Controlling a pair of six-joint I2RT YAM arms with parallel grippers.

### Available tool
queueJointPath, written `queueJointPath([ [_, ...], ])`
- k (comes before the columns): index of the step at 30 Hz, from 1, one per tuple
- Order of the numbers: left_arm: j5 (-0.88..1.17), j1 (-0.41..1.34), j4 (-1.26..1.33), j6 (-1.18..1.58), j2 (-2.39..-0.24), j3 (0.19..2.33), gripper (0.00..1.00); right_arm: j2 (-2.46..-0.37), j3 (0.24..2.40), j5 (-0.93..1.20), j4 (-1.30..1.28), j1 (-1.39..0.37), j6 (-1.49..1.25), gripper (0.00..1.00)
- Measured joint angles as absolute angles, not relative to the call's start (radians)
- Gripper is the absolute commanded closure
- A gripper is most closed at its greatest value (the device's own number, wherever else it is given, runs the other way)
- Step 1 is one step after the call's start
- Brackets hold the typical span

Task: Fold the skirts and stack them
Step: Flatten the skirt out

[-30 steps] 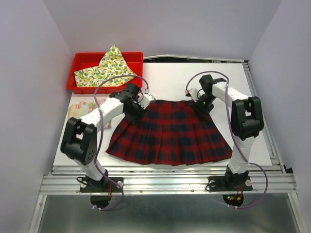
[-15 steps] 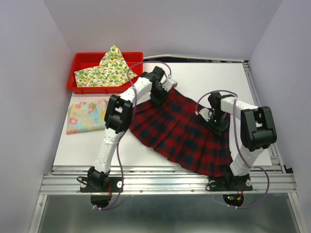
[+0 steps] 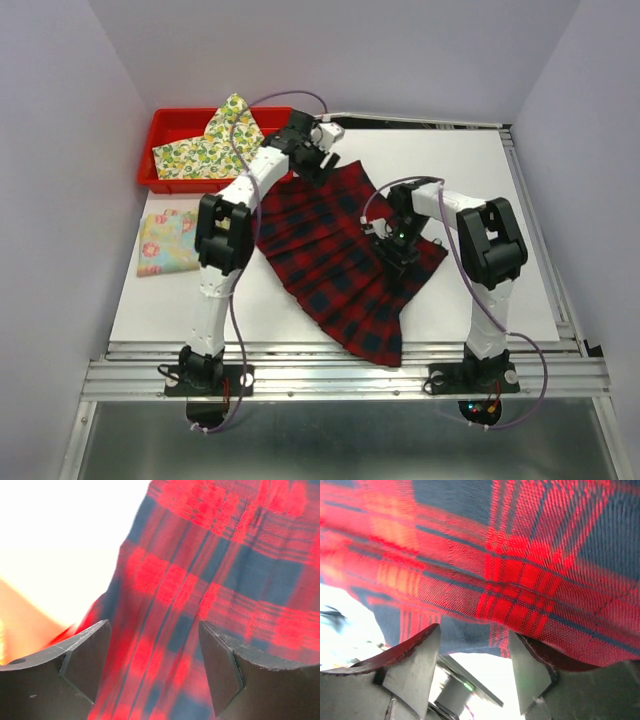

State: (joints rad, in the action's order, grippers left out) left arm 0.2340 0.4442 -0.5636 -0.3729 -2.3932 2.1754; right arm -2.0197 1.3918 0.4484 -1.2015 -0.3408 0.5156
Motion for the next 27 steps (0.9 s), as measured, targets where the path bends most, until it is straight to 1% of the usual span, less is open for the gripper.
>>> queueJointPath([
  [3,0.247,0.398,-0.548,-0.356,-2.198,2.055,0.17,-2.056,1.447,0.588,-1.204,-0.373,0.458,0.34],
  [5,0.259,0.381,-0.555,-0.352,-2.061,1.975,0.19,-2.067,1.488,0.705,-1.214,-0.382,0.432,0.34],
  [8,0.288,0.384,-0.534,-0.359,-1.847,1.839,0.20,-2.061,1.556,0.787,-1.215,-0.371,0.397,0.34],
  [11,0.299,0.418,-0.534,-0.381,-1.637,1.626,0.19,-2.028,1.617,0.759,-1.196,-0.320,0.376,0.34],
  [13,0.295,0.448,-0.535,-0.395,-1.556,1.502,0.19,-1.994,1.629,0.685,-1.164,-0.289,0.374,0.35],
  [14,0.289,0.464,-0.533,-0.400,-1.526,1.420,0.19,-1.975,1.629,0.642,-1.147,-0.267,0.375,0.37],
  [16,0.286,0.487,-0.541,-0.403,-1.522,1.324,0.20,-1.959,1.629,0.574,-1.122,-0.250,0.380,0.39],
  [18,0.278,0.494,-0.556,-0.403,-1.555,1.278,0.21,-1.959,1.617,0.493,-1.081,-0.250,0.390,0.41],
  [22,0.256,0.489,-0.562,-0.402,-1.653,1.272,0.21,-1.971,1.508,0.367,-1.010,-0.267,0.420,0.44],
  [24,0.244,0.488,-0.566,-0.402,-1.686,1.278,0.22,-1.975,1.412,0.324,-0.994,-0.284,0.446,0.44],
  [27,0.224,0.485,-0.563,-0.397,-1.735,1.320,0.22,-1.911,1.303,0.281,-0.998,-0.334,0.476,0.45],
])
